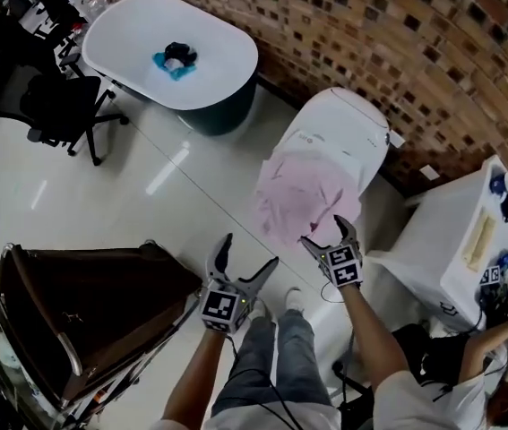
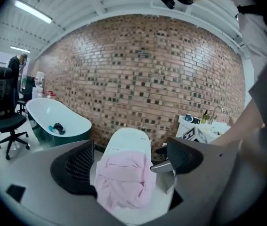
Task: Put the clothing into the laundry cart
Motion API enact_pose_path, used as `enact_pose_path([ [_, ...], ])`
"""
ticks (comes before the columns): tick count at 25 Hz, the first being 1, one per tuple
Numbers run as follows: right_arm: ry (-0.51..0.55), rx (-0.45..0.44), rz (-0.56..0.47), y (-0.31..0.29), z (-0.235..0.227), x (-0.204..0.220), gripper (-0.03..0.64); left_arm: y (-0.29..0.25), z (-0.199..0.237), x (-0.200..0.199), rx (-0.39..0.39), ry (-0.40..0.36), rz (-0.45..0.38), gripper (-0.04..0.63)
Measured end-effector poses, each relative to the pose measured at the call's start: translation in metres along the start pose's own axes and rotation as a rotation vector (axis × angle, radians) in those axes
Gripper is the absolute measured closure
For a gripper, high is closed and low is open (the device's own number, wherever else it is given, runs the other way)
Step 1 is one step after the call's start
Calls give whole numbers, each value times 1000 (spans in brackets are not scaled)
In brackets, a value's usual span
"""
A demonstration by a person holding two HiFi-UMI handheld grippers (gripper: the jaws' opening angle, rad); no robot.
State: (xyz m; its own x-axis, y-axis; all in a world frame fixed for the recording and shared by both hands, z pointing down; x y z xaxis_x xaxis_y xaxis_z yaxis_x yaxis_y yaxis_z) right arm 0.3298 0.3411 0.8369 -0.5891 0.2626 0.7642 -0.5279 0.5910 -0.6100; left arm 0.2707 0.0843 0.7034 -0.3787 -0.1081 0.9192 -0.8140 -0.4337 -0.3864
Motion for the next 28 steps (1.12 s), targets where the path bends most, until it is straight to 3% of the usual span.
enact_pose_path([
  [3,-16,3,81,-50,-34,25,129,-20,4,11,-2,42,28,126],
  [6,-4,21,135,-94,-61,38,127,-36,16,29,-3,37,46,126],
  [8,31,43,186,-124,-75,46,83,-45,29,45,-12,16,52,126],
  [11,109,53,282,-166,-95,63,17,-56,42,60,-52,49,70,126],
  [16,74,80,430,-211,-120,88,5,-51,54,85,-106,88,111,126],
  [21,80,96,439,-238,-126,93,3,-43,66,103,-143,131,140,127],
  [25,90,47,454,-243,-118,80,125,-43,68,104,-134,113,145,129],
  [26,86,39,464,-240,-116,77,207,-43,66,101,-129,106,142,127],
  [28,38,19,483,-229,-115,76,432,-40,62,91,-120,99,133,129],
])
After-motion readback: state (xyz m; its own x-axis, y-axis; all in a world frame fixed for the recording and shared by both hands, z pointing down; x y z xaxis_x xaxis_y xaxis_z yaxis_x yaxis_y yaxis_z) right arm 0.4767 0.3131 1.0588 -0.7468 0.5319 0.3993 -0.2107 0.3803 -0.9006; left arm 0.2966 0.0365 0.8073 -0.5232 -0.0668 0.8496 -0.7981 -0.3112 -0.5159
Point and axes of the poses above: the fingertips, and each gripper's own axes: y backward along the fingers, z to its left, x out of its underside, the point moved 10 cm from there along y, backward along the fingers, and after that the axes turned 9 degrees about -x, right-handed, at the moved point
